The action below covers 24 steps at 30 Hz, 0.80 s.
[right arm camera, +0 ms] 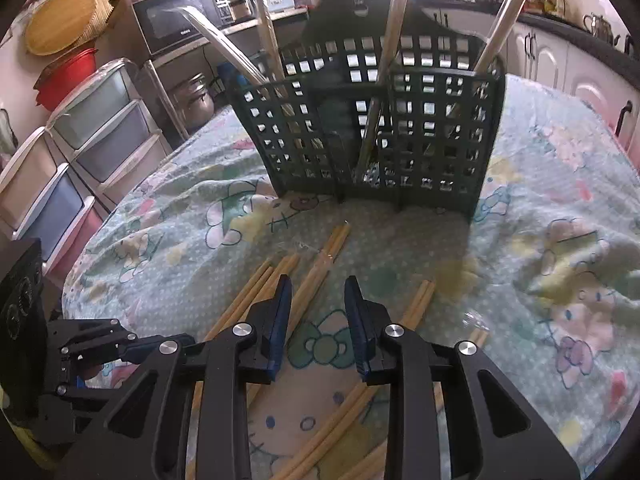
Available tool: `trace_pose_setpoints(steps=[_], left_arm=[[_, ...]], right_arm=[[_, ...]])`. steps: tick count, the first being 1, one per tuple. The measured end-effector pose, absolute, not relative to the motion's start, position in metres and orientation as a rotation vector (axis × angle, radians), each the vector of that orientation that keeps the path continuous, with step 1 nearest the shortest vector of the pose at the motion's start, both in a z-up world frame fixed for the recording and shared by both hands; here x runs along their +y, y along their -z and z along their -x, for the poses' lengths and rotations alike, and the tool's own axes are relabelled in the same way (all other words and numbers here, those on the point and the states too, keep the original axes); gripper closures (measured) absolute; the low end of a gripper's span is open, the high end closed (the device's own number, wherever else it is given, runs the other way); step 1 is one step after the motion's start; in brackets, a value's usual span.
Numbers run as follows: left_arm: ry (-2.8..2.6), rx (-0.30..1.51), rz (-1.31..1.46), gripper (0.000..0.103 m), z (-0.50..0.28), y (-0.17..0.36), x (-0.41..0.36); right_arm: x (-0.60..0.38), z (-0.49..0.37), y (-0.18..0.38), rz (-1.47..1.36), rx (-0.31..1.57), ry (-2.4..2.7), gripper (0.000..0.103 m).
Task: Organize utensils
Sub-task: 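Withdraw both open tools from the caddy and lower them toward the remaining chopsticks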
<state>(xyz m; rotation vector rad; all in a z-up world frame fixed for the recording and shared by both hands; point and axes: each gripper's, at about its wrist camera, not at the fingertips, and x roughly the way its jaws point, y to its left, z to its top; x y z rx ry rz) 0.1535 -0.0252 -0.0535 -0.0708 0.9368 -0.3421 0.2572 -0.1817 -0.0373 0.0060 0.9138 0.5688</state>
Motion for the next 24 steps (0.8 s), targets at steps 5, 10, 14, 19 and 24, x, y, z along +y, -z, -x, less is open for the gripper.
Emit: trace_pose_setpoints(steps=[5, 10, 14, 19, 24], left_arm=[[0.34, 0.943, 0.07, 0.088, -0.169, 0.054, -0.029], [0.342, 0.947, 0.082, 0.088, -0.183, 0.054, -0.029], [0.341, 0.951, 0.086, 0.088, -0.193, 0.053, -0.03], [0.341, 0.961, 0.09, 0.088, -0.207, 0.052, -0.033], [0.337, 0.963, 0.065, 0.088, -0.22, 0.051, -0.039]], right_arm=[[-0.175, -0.272, 0.046, -0.017, 0.959, -0.581, 0.076], [-0.171, -0.283, 0.054, -0.035, 0.996, -0.586, 0.076], [-0.169, -0.288, 0.055, -0.042, 0.998, -0.583, 0.082], [-0.174, -0.293, 0.053, -0.061, 0.994, -0.58, 0.087], [-0.183, -0.295, 0.053, -0.072, 0.992, -0.559, 0.089]])
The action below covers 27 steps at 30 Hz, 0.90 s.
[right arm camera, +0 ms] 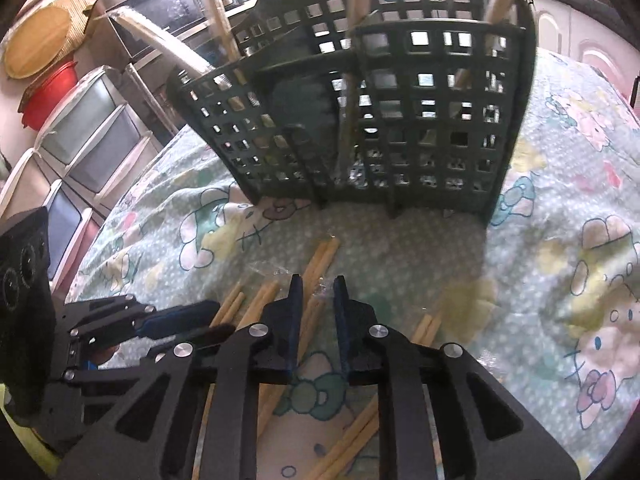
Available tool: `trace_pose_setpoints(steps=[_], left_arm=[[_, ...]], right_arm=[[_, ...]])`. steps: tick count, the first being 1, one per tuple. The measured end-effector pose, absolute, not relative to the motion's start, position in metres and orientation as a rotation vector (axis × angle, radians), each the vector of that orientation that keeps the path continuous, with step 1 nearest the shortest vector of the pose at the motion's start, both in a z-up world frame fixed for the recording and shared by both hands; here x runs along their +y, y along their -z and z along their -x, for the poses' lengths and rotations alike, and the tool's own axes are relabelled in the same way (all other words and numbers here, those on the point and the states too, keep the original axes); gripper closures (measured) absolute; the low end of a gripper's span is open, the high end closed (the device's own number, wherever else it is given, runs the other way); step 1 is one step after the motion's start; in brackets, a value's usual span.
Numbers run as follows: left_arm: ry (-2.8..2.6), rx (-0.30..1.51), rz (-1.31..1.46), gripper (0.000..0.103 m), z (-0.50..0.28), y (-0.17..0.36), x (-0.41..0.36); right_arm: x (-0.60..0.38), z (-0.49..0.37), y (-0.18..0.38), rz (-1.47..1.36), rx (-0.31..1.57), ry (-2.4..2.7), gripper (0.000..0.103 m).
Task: Organize utensils
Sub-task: 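Withdraw both open tools from the caddy and lower them toward the remaining chopsticks, then close the left tool on a wrapped chopstick while the right tool grasps another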
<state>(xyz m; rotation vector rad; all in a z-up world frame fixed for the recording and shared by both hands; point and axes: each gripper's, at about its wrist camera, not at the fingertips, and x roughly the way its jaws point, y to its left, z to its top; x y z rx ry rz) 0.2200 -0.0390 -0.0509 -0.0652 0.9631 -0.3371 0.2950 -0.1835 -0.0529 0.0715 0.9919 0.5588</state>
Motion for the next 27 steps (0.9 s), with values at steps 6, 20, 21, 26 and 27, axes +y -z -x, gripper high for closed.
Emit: trace_pose_setpoints(steps=[6, 20, 21, 26, 27], left_arm=[[0.334, 0.974, 0.057, 0.088, -0.238, 0.051, -0.045], [0.341, 0.973, 0.066, 0.097, -0.251, 0.046, -0.044], [0.345, 0.973, 0.078, 0.097, -0.251, 0.046, -0.045], [0.349, 0.916, 0.119, 0.098, -0.237, 0.028, -0.029], [0.35, 0.902, 0.126, 0.098, -0.234, 0.023, -0.027]], right_arm=[[-0.197, -0.296, 0.052, -0.079, 0.992, -0.54, 0.092], [-0.208, -0.286, 0.025, -0.07, 0.931, -0.536, 0.093], [-0.207, -0.284, 0.023, -0.07, 0.926, -0.537, 0.093], [-0.205, -0.279, 0.011, -0.063, 0.897, -0.547, 0.093], [-0.204, -0.278, 0.008, -0.061, 0.891, -0.549, 0.093]])
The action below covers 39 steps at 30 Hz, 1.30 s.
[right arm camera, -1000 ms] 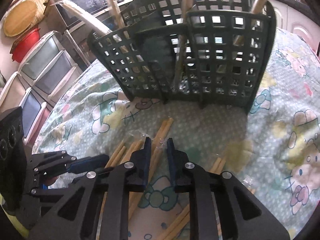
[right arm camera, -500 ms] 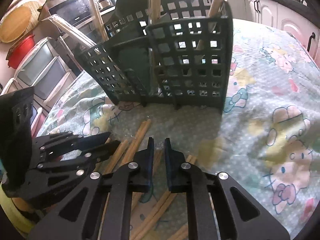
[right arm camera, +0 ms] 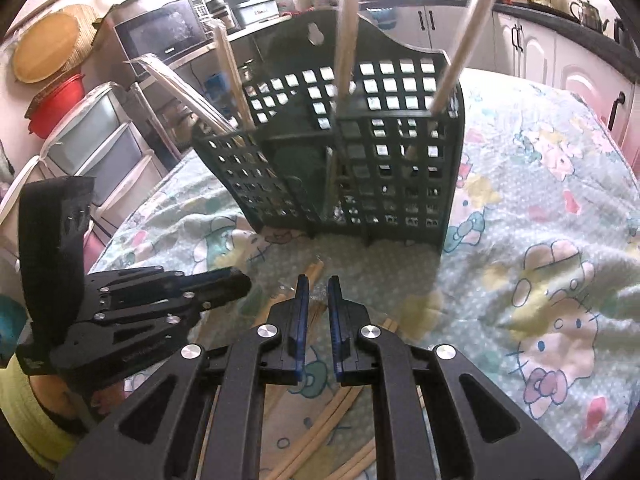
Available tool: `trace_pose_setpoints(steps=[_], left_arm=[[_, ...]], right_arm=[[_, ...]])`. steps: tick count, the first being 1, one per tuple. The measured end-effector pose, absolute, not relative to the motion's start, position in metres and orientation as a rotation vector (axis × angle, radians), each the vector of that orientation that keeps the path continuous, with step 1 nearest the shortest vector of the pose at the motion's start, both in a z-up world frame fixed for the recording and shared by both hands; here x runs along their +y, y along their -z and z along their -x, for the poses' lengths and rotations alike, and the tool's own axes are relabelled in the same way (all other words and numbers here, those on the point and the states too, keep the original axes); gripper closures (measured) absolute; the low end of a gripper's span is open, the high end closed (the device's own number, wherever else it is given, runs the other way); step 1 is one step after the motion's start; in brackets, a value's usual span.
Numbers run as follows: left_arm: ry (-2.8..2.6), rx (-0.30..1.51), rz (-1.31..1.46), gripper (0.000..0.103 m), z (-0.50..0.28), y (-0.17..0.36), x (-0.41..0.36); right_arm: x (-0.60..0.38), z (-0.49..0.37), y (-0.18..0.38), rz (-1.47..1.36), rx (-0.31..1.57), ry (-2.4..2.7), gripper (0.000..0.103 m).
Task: Organize utensils
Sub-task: 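Close the left tool on a wrapped chopstick while the right tool grasps another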
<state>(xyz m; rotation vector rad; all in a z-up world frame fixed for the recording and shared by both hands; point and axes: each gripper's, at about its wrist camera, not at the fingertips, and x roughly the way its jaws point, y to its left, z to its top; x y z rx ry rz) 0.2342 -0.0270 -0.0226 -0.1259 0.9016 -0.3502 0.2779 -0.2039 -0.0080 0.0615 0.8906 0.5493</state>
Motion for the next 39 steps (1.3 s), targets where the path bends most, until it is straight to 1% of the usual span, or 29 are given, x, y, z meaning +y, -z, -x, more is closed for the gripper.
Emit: trace_pose_setpoints(steps=[10, 24, 32, 39], left_arm=[[0.314, 0.749, 0.158, 0.099, -0.209, -0.028, 0.004], [0.26, 0.606, 0.226, 0.099, -0.188, -0.075, 0.044], [0.249, 0.553, 0.21, 0.099, -0.186, -0.097, 0.049], [0.284, 0.505, 0.168, 0.099, -0.192, -0.121, 0.032]], right_arm=[[-0.193, -0.261, -0.033, -0.044, 0.794, -0.594, 0.094], [-0.175, -0.228, -0.079, -0.001, 0.66, -0.656, 0.094], [-0.172, -0.221, -0.106, 0.008, 0.583, -0.658, 0.095], [-0.178, -0.222, -0.13, -0.005, 0.513, -0.638, 0.095]])
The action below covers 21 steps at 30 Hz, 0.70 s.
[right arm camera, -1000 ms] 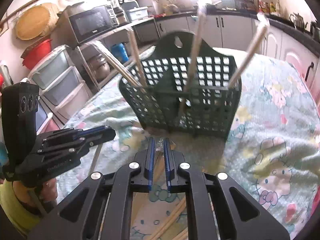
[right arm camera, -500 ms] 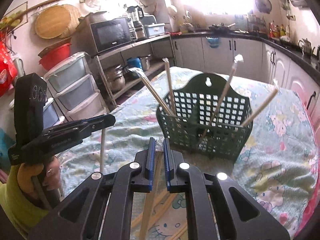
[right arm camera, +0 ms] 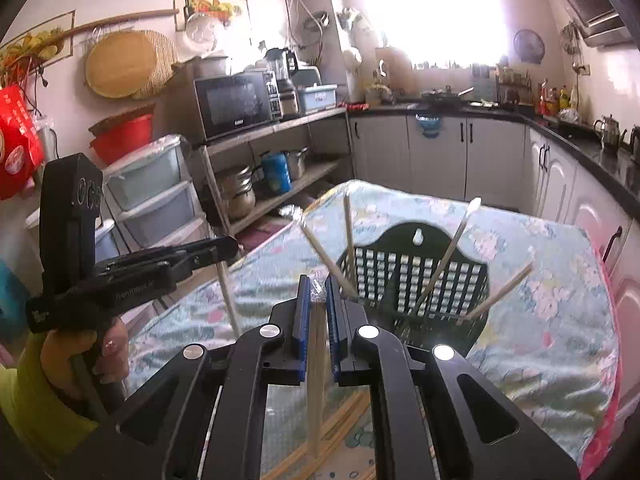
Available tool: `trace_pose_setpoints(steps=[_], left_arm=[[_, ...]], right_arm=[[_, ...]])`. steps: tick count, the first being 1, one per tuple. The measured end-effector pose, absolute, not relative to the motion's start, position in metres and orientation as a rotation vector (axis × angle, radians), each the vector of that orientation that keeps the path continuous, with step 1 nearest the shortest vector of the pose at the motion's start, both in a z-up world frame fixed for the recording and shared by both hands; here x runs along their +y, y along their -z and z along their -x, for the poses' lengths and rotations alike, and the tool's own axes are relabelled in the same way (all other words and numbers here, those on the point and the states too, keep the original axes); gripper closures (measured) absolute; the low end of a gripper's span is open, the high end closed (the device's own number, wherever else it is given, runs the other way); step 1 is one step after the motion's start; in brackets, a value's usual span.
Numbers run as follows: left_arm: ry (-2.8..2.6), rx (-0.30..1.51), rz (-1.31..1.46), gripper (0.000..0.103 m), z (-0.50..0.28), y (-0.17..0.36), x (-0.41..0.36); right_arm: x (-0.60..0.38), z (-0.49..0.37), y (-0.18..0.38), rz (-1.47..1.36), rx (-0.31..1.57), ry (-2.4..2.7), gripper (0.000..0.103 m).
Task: Organize utensils
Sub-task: 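Close the left tool on a wrapped chopstick while the right tool grasps another, then lift both held chopsticks and carry them above the green caddy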
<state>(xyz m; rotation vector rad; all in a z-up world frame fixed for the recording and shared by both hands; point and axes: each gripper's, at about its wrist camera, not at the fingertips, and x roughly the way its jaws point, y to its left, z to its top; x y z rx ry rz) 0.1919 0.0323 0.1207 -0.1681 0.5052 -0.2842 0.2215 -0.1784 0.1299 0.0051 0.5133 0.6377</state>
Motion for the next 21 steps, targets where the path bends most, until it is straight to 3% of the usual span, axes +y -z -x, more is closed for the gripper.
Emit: trace_pose_setpoints(steps=[21], left_arm=[[0.391, 0.354, 0.083, 0.099, -0.237, -0.202, -0.033]], right_arm=[[-0.222, -0.259, -0.207, -0.022, 0.299, -0.486, 0.095]])
